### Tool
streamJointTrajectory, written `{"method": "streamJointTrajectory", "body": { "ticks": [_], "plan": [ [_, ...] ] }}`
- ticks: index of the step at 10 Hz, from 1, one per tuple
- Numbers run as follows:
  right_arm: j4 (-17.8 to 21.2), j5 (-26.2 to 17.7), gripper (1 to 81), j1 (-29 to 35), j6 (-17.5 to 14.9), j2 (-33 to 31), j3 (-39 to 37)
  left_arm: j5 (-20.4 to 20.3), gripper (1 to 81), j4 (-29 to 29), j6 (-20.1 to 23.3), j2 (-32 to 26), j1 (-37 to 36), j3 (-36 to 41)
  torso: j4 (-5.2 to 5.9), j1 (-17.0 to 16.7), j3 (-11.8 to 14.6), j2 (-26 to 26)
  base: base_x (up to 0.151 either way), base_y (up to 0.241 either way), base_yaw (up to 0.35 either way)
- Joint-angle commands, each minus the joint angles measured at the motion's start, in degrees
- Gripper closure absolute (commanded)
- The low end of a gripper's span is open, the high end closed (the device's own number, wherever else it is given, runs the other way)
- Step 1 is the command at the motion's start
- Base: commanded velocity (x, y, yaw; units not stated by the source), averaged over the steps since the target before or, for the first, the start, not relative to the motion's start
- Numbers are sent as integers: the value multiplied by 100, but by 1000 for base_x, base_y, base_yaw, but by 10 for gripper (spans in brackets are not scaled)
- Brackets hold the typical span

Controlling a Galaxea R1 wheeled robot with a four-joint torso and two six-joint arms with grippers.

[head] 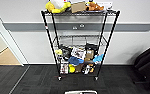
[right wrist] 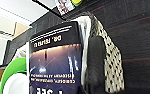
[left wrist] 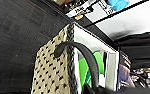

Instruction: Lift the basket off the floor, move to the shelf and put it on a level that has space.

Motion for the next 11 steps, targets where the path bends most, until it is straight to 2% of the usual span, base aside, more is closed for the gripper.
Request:
{"method": "streamJointTrajectory", "body": {
  "ticks": [1,2,6,7,8,11],
  "plan": [
    [-25,225,811,712,17,-155,601,-341,811,-13,-28,-257,-605,460,0,0,371,0,0,0,0],
    [-34,216,811,747,17,-181,662,-473,811,-4,-28,-345,-605,601,0,0,510,0,0,0,0],
    [-34,225,811,826,17,-321,899,-507,811,31,-28,-468,-614,846,0,-6,1067,0,0,0,0],
    [-43,225,811,861,9,-365,995,-603,811,31,-28,-521,-614,934,0,-9,818,0,0,0,0],
    [-52,242,811,879,9,-436,1119,-710,811,31,-28,-600,-623,1058,0,-11,948,-2,0,0,0],
    [-52,409,811,932,9,-620,1443,-770,811,31,-28,-749,-667,1312,0,-19,1012,-7,0,0,0]
  ]
}}
